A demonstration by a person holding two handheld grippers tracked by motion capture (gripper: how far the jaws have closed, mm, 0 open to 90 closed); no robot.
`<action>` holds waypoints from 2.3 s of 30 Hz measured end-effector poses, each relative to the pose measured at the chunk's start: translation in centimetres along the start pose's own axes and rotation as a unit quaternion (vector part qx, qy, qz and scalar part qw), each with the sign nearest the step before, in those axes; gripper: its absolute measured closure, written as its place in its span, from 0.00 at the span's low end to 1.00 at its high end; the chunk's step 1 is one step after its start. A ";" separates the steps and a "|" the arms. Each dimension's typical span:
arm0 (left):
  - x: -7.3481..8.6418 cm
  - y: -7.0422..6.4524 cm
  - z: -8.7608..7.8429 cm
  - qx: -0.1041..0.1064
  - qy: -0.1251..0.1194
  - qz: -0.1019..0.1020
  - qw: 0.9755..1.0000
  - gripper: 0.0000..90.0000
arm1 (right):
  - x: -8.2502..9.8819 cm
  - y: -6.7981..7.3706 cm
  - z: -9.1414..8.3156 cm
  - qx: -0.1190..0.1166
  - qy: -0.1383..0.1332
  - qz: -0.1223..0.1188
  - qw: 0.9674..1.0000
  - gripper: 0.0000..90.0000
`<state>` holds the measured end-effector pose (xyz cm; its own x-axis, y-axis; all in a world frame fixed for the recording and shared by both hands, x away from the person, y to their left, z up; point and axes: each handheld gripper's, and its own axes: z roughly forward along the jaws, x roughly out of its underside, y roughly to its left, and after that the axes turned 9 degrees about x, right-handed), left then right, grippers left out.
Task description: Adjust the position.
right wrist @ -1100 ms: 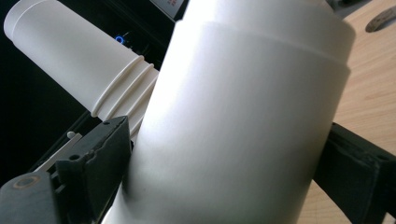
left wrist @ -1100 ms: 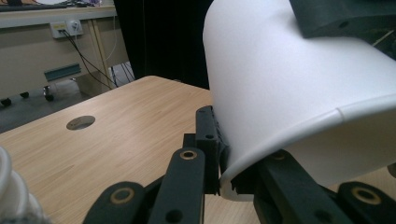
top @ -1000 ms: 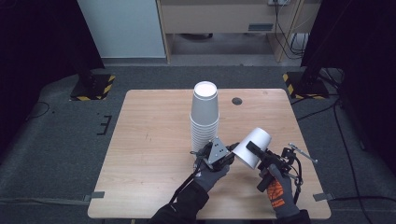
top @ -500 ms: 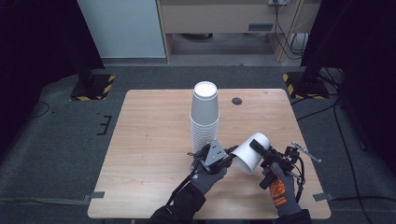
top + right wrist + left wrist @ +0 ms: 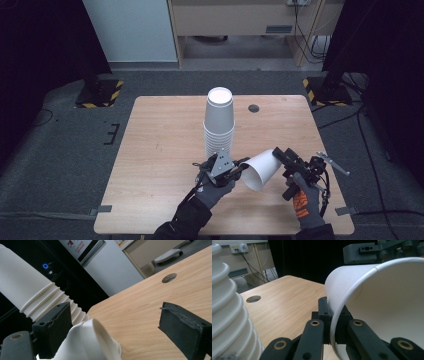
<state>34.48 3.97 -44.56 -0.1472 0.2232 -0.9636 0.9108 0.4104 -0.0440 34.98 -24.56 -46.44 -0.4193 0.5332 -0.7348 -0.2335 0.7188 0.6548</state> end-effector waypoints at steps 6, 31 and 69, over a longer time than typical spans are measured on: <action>0.0 0.3 -1.1 0.006 0.011 -0.006 1.000 0.95 | -0.5 -0.2 -0.2 0.015 -0.006 -0.021 1.000 0.13; 1.8 1.3 -5.5 0.003 0.018 -0.036 0.999 0.96 | -1.1 -0.5 -0.2 0.104 0.014 -0.203 0.974 0.13; 4.9 2.8 -12.7 -0.021 0.039 -0.092 0.995 0.96 | 0.1 -1.5 0.0 0.147 0.076 -0.280 0.946 0.15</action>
<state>31.41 17.49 -46.08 -0.3408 0.2073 -0.9170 0.8488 0.4871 -0.2054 35.28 -25.59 -47.45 -0.4282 -0.0209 -0.9034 -0.2119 0.9742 0.0779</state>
